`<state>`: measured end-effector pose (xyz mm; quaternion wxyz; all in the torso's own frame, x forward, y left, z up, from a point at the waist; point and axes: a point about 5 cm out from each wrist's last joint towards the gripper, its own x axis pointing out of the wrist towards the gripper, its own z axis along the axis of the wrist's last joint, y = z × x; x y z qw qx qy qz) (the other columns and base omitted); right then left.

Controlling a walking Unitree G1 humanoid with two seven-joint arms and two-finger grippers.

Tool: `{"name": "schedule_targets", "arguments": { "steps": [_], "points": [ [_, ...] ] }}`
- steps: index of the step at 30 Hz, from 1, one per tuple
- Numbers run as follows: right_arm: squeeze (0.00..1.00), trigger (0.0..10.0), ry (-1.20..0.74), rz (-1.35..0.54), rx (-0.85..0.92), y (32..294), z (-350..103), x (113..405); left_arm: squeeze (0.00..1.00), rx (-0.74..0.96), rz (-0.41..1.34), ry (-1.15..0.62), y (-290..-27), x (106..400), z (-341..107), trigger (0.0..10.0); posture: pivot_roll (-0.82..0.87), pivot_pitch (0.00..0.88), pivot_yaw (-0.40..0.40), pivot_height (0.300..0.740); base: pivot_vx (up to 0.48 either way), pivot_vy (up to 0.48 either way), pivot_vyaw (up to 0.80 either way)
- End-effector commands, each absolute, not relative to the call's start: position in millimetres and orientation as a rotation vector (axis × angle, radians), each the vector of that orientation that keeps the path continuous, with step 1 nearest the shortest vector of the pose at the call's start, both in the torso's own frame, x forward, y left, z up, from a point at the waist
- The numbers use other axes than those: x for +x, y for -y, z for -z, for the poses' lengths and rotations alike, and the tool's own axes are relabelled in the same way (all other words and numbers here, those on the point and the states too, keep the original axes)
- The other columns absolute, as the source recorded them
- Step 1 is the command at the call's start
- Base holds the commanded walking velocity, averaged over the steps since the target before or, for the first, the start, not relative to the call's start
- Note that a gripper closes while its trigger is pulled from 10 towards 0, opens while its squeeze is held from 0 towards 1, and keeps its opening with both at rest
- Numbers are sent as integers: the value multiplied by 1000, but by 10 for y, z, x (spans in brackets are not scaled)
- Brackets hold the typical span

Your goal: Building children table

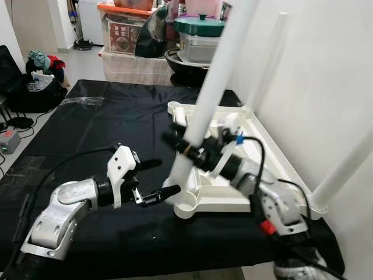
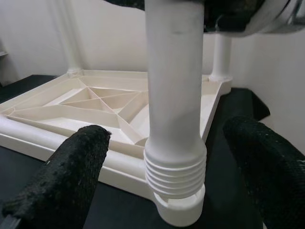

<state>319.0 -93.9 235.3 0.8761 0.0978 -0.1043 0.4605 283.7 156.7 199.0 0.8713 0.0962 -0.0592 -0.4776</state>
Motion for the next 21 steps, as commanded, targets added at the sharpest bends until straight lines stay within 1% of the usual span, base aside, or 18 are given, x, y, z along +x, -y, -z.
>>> {"name": "schedule_targets", "arguments": {
  "steps": [1,3,5,6,7,9,10,11,12,13,14,15,17,18,19,20,21],
  "points": [
    [0,0,231,-872,154,1090,-2389,3285,1000,162,1013,145,-1540,2803,-2031,10000,135,0,-115,740,0,0,0],
    [0,0,208,-722,71,1418,-2373,3426,1000,111,1036,140,-1543,2722,-2039,10000,135,0,-120,740,0,0,0],
    [0,0,208,-722,71,1418,-2373,3426,1000,111,1036,140,-1543,2722,-2039,10000,135,0,-120,740,0,0,0],
    [0,0,200,-668,40,1566,-2370,3464,1000,103,1043,132,-1553,2682,-2025,10000,135,0,-120,740,0,0,0],
    [0,0,198,-631,24,1694,-2374,3477,1000,104,1004,125,-1594,2686,-1998,10000,133,0,-120,740,0,0,0],
    [0,0,198,-631,24,1694,-2374,3477,1000,104,1004,125,-1594,2686,-1998,10000,133,0,-120,740,0,0,0],
    [0,0,199,-612,13,1771,-2374,3479,1000,113,934,129,-1650,2731,-1975,10000,133,0,-120,740,0,0,0],
    [0,0,199,-612,13,1771,-2374,3479,1000,113,934,129,-1650,2731,-1975,10000,133,0,-120,740,0,0,0],
    [0,0,210,-613,27,1810,-2375,3456,1000,141,756,125,-1787,2874,-1934,10000,131,0,-117,740,0,0,0],
    [0,0,221,-648,46,1779,-2332,3397,576,161,504,64,-2052,3043,-1833,10000,127,0,-113,740,0,0,0],
    [0,0,221,-648,46,1779,-2332,3397,576,161,504,64,-2052,3043,-1833,10000,127,0,-113,740,0,0,0],
    [0,0,229,-675,61,1748,-2300,3354,71,174,339,19,-2239,3128,-1761,10000,127,0,-113,740,0,0,0],
    [0,0,229,-675,61,1748,-2300,3354,71,174,339,19,-2239,3128,-1761,10000,127,0,-113,740,0,0,0],
    [0,0,240,-707,88,1668,-2245,3298,0,189,211,-36,-2399,3154,-1668,10000,127,0,-113,740,0,0,0],
    [0,0,240,-707,88,1668,-2245,3298,0,189,211,-36,-2399,3154,-1668,10000,127,0,-113,740,0,0,0],
    [0,0,250,-735,115,1568,-2191,3257,0,198,160,-71,-2464,3143,-1610,10000,134,0,-112,740,0,0,0],
    [0,0,250,-735,115,1568,-2191,3257,0,198,160,-71,-2464,3143,-1610,10000,134,0,-112,740,0,0,0]
  ]
}}
